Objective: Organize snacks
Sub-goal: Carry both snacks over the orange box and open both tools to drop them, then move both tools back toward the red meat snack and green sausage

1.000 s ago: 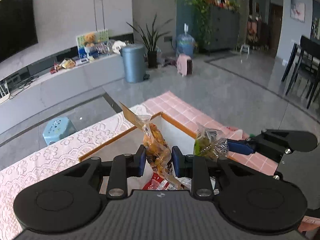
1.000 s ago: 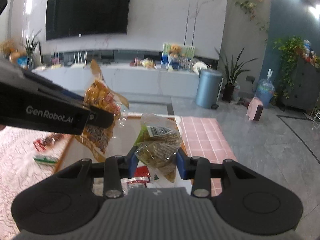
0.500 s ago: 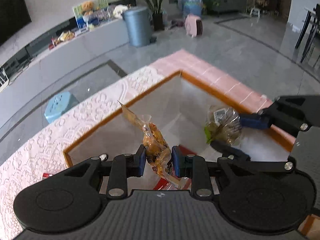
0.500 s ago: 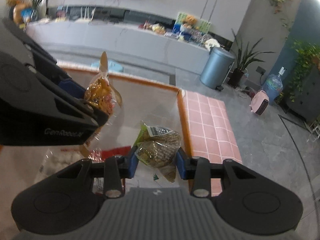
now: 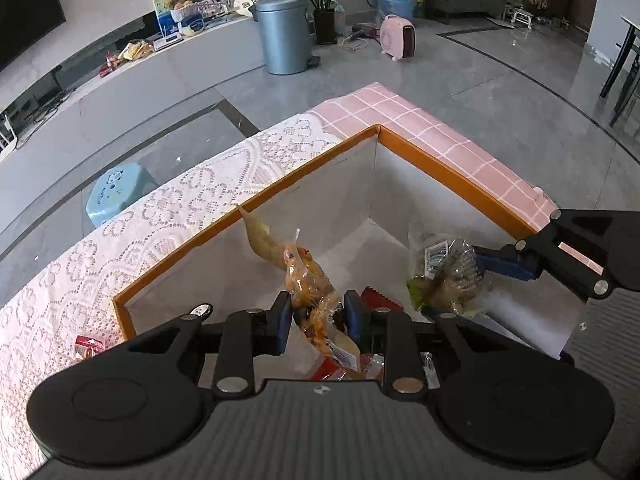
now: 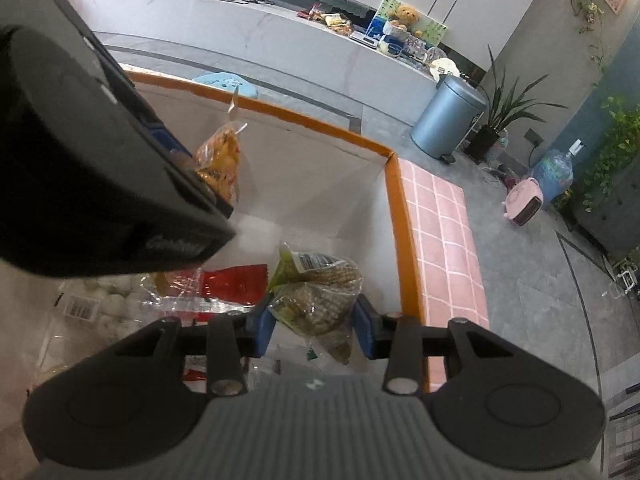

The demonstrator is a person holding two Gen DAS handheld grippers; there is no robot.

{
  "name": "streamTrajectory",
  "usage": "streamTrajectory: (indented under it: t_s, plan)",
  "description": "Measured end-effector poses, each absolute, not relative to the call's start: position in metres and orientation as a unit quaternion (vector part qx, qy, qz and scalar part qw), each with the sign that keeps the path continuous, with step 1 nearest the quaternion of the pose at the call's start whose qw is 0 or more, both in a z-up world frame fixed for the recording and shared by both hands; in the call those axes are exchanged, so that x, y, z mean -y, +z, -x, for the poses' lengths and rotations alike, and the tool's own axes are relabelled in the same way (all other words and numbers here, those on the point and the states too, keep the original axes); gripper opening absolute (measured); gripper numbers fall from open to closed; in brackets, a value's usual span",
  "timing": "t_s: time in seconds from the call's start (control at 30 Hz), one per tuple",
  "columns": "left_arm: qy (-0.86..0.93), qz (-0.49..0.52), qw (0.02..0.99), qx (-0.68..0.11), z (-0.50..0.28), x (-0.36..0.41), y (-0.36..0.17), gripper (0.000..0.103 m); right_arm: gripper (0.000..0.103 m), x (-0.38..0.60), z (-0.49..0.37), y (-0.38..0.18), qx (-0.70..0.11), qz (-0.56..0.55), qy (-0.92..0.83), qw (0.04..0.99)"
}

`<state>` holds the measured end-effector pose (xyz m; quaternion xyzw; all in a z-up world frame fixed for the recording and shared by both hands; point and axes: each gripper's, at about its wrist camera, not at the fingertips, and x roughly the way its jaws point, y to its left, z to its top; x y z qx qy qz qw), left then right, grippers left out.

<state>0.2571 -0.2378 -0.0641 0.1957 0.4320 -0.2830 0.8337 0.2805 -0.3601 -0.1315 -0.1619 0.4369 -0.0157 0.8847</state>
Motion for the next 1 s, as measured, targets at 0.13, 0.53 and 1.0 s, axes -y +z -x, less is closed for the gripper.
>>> streamTrajectory:
  t_s: [0.13, 0.53, 1.0]
  plan:
    - [-0.273, -0.214, 0.838, -0.422, -0.254, 0.241, -0.061, 0.033, 0.041, 0.360, -0.281, -0.132, -0.437, 0.160, -0.016, 0.885]
    - [-0.274, -0.225, 0.849, -0.392, -0.241, 0.240, -0.039, 0.044, 0.062, 0.366, -0.293, -0.119, -0.447, 0.136, -0.013, 0.884]
    - [-0.264, -0.205, 0.873, -0.354, -0.218, 0.212, 0.002, 0.053, 0.074, 0.362, -0.273, -0.082, -0.435, 0.066, -0.006, 0.898]
